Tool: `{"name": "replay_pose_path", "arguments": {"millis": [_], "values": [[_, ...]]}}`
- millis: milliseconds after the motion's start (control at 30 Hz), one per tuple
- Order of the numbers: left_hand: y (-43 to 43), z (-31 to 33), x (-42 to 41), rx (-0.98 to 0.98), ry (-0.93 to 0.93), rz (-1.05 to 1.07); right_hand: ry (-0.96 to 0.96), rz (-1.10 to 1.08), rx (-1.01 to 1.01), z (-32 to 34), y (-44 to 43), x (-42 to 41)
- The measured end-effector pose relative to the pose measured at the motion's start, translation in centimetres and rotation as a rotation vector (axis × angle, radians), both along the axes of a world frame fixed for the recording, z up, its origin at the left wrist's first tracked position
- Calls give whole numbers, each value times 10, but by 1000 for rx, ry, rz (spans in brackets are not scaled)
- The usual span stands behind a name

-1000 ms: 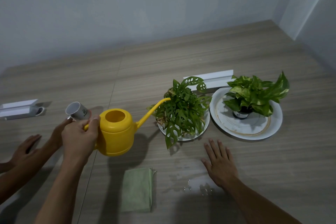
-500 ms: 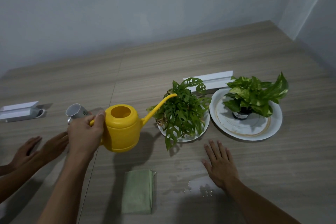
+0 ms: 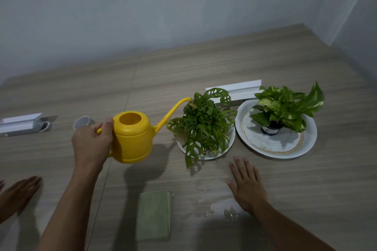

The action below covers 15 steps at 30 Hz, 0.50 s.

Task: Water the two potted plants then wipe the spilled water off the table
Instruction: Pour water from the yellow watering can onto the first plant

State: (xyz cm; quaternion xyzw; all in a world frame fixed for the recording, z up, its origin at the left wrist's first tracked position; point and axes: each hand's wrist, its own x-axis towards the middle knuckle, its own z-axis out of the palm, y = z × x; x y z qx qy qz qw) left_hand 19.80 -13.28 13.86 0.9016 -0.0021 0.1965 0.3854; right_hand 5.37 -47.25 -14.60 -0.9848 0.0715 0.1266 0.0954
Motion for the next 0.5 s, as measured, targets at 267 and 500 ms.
{"name": "replay_pose_path", "arguments": {"millis": [267, 500], "values": [[10, 7, -6, 89, -3, -28, 15, -6, -4, 0, 0, 0], [12, 9, -13, 124, -2, -71, 2, -7, 8, -1, 1, 0]]}}
